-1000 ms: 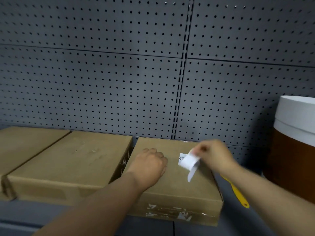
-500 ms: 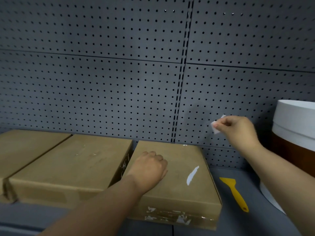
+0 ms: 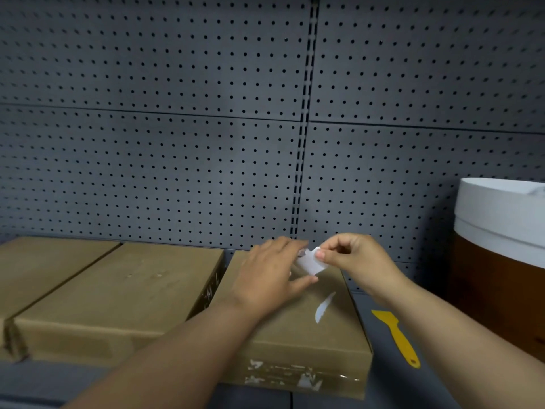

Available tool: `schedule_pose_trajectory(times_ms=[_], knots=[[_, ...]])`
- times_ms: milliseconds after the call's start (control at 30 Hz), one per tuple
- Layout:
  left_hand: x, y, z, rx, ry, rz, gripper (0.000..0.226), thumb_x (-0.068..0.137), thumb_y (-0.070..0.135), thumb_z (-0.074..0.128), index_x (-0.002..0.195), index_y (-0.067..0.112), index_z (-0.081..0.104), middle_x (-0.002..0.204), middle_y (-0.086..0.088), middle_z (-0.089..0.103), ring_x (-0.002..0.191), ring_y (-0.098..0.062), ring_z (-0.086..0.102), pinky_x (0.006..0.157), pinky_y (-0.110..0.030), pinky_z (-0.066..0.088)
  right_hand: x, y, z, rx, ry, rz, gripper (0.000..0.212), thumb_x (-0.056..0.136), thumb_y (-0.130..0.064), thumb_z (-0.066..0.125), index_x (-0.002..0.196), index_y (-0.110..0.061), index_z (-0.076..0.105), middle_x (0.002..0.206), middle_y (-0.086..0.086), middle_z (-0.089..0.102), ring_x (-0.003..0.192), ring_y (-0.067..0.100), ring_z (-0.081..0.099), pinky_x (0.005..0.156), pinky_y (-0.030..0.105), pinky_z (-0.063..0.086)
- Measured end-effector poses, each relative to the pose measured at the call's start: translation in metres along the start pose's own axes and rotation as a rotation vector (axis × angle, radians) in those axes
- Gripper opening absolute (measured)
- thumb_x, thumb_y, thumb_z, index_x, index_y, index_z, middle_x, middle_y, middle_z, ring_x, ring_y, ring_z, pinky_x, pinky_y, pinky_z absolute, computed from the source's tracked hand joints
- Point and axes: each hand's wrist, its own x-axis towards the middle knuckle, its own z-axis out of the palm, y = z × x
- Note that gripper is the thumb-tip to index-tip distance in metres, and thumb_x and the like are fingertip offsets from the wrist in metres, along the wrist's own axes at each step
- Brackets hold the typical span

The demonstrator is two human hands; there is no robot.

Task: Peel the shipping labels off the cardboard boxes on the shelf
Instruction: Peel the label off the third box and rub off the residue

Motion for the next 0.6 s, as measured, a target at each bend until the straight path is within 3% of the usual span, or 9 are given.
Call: schedule_pose_trajectory(times_ms=[133, 300, 467, 600], knots=[[-0.001, -0.001, -0.001, -0.028, 0.065, 0.017, 0.019, 0.093, 0.032, 0.051, 0.107, 0.024, 0.062, 0.098, 0.007, 0.065, 0.093, -0.018, 0.053, 0.082, -0.029, 0.038, -0.001, 0.003, 0.001, 0.034, 0.012, -0.001, 0.006, 0.079, -0.013, 0.070, 0.075, -0.010, 0.067, 0.071, 0.005, 0.056, 0.061, 0.009, 0.046, 0.050, 0.006, 0.036], [-0.001, -0.006, -0.001, -0.037, 0.054, 0.015, 0.016, 0.092, 0.022, 0.045, 0.094, 0.029, 0.060, 0.089, 0.006, 0.065, 0.083, -0.016, 0.050, 0.070, -0.026, 0.031, -0.002, 0.009, -0.005, -0.006, -0.028, 0.046, 0.010, 0.076, -0.018, 0.073, 0.078, -0.013, 0.066, 0.066, -0.002, 0.053, 0.058, 0.006, 0.046, 0.049, 0.002, 0.036], [-0.002, -0.014, -0.011, 0.096, -0.013, 0.020, 0.038, 0.094, 0.013, 0.042, 0.122, 0.035, 0.056, 0.106, 0.007, 0.063, 0.096, -0.017, 0.050, 0.083, -0.026, 0.033, -0.004, 0.022, -0.015, -0.224, -0.102, 0.104, 0.011, 0.077, -0.022, 0.073, 0.080, -0.015, 0.065, 0.069, -0.004, 0.055, 0.060, 0.005, 0.048, 0.054, 0.008, 0.039], [-0.002, -0.023, -0.009, 0.188, -0.087, -0.004, 0.026, 0.097, 0.018, 0.038, 0.110, 0.020, 0.060, 0.106, 0.001, 0.062, 0.099, -0.018, 0.050, 0.093, -0.030, 0.038, -0.008, 0.035, -0.008, -0.548, -0.287, 0.062, 0.012, 0.078, -0.028, 0.071, 0.072, -0.028, 0.060, 0.072, -0.012, 0.058, 0.074, 0.008, 0.055, 0.063, 0.016, 0.039]])
